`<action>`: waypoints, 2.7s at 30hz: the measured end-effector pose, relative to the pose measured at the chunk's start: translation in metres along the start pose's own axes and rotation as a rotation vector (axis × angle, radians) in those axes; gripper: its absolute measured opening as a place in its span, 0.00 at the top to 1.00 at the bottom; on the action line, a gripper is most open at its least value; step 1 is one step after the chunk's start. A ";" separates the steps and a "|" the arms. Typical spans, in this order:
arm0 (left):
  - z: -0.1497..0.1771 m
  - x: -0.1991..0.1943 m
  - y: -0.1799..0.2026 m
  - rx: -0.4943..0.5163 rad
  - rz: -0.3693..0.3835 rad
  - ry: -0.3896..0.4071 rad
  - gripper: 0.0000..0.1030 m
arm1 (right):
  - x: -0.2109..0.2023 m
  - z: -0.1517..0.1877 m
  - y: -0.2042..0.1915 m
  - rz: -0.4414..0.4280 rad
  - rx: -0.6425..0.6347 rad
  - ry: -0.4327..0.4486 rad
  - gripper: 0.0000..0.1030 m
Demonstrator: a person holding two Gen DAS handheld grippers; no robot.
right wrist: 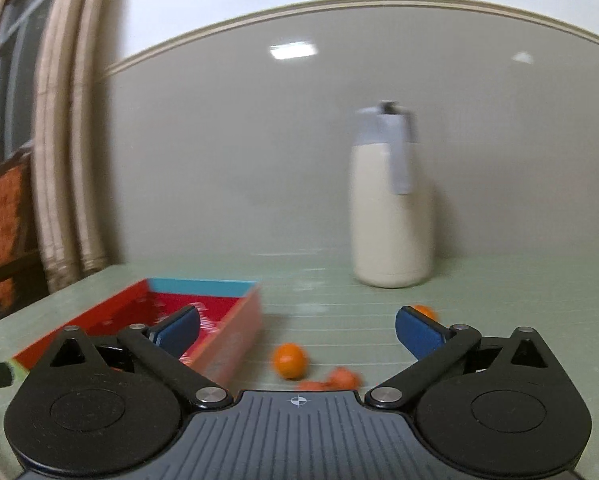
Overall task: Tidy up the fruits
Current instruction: 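Carry the chestnut with the right gripper into the box and open, then reach the left gripper to a carrot chunk and close on it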
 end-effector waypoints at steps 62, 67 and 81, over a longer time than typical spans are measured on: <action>0.011 0.037 0.237 0.383 0.470 -0.063 0.57 | -0.038 -0.014 0.160 0.638 0.114 0.024 0.00; 0.009 0.041 0.238 0.369 0.479 -0.069 0.76 | -0.037 -0.012 0.156 0.623 0.105 0.016 0.00; 0.002 0.026 0.223 0.325 0.437 0.035 0.88 | -0.035 -0.011 0.153 0.604 0.098 0.009 0.00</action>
Point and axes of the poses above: each gripper's, at about its wrist camera, not at the fingertips, and x roughly the way its jaws point, y to its right, z to its underside, the point moved 1 cm from there along x, roughly the way its jaws point, and after that the axes turned 7 degrees about x, right-handed, at the moved point
